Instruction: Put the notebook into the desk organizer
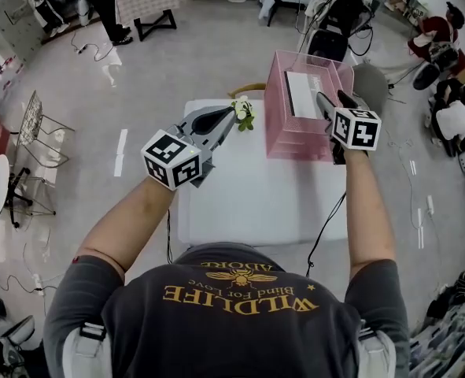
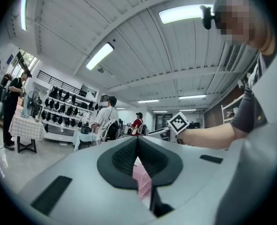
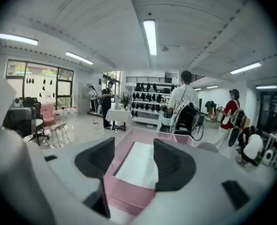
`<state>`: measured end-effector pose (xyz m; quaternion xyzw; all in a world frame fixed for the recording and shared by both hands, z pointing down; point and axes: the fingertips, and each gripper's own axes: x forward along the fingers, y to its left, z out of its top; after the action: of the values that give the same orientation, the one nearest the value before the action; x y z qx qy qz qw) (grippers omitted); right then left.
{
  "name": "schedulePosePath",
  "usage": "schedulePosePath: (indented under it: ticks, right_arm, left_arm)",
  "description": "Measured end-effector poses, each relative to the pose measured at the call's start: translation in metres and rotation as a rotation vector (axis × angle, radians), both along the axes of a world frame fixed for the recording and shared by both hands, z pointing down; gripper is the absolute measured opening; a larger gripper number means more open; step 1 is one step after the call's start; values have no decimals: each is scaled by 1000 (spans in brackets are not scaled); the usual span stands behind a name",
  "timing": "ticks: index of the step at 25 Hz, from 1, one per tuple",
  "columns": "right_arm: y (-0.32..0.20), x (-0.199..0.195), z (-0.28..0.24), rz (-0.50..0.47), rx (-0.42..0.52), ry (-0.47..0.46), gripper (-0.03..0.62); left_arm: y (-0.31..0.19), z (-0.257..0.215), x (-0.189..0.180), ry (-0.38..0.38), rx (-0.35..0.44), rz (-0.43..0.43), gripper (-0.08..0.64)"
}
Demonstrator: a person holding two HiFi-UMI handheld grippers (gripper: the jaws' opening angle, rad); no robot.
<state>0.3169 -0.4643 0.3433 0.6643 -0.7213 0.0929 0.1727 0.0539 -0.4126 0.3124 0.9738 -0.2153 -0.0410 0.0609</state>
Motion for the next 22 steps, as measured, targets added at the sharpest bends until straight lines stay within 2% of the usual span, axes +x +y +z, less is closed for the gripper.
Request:
schedulePosePath:
  ticks: [7, 12, 15, 20, 22]
  right_arm:
    - [43, -65, -51, -174, 133, -133, 249]
    - [83, -115, -52, -299, 170, -232, 197]
    - [100, -136, -42, -342, 192, -285, 146]
    - [120, -154, -19, -341, 206, -346, 19]
    - [126, -157, -13, -350, 219, -345, 2]
  left_arm:
    - [20, -28, -51, -11, 68, -93, 0]
    - [37, -31, -89, -18, 62, -146, 0]
    - [44, -24, -110, -15, 50, -183, 0]
    - [58, -8, -140, -14, 30, -228, -1]
    - [60, -5, -144, -7, 28, -238, 0]
